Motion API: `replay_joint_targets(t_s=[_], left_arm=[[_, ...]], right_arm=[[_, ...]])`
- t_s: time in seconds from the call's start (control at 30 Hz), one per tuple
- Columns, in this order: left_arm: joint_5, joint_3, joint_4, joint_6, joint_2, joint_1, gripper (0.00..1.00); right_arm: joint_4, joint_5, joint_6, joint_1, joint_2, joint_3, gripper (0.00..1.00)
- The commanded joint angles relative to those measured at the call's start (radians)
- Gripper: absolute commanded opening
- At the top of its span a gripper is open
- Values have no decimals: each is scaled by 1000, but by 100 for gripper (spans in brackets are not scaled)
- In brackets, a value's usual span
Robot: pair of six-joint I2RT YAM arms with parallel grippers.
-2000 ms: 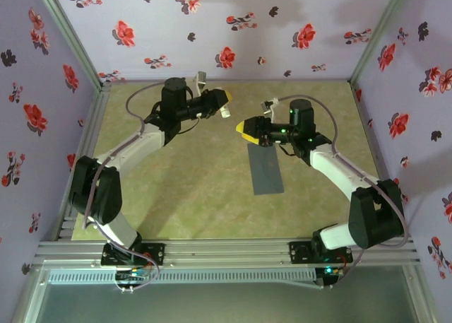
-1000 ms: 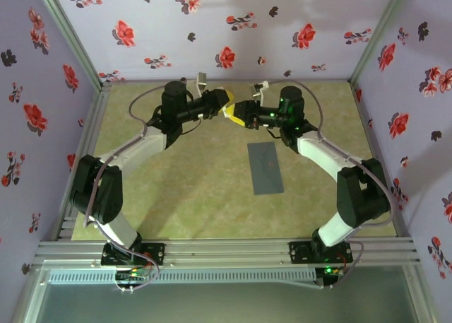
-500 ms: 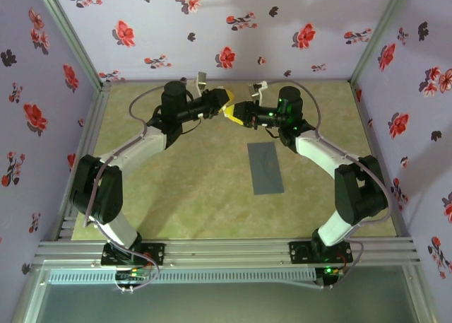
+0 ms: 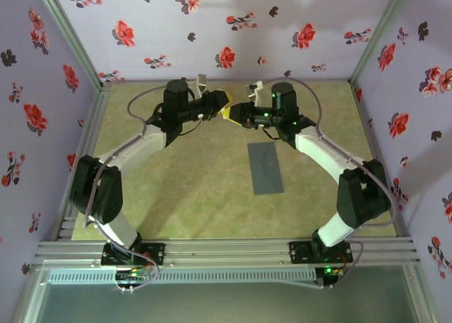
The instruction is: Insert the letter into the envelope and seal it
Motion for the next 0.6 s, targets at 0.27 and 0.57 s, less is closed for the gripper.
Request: replay_joint_targets(t_s=[0.27,0.57], left_arm=[[-17,134,-173,23,10,-106,0],[-37,179,-260,31,17,-137,0]], right_arm=[[-254,506,-320,206,-89,41,16],[-218,718,-416,340,-61,10,16]])
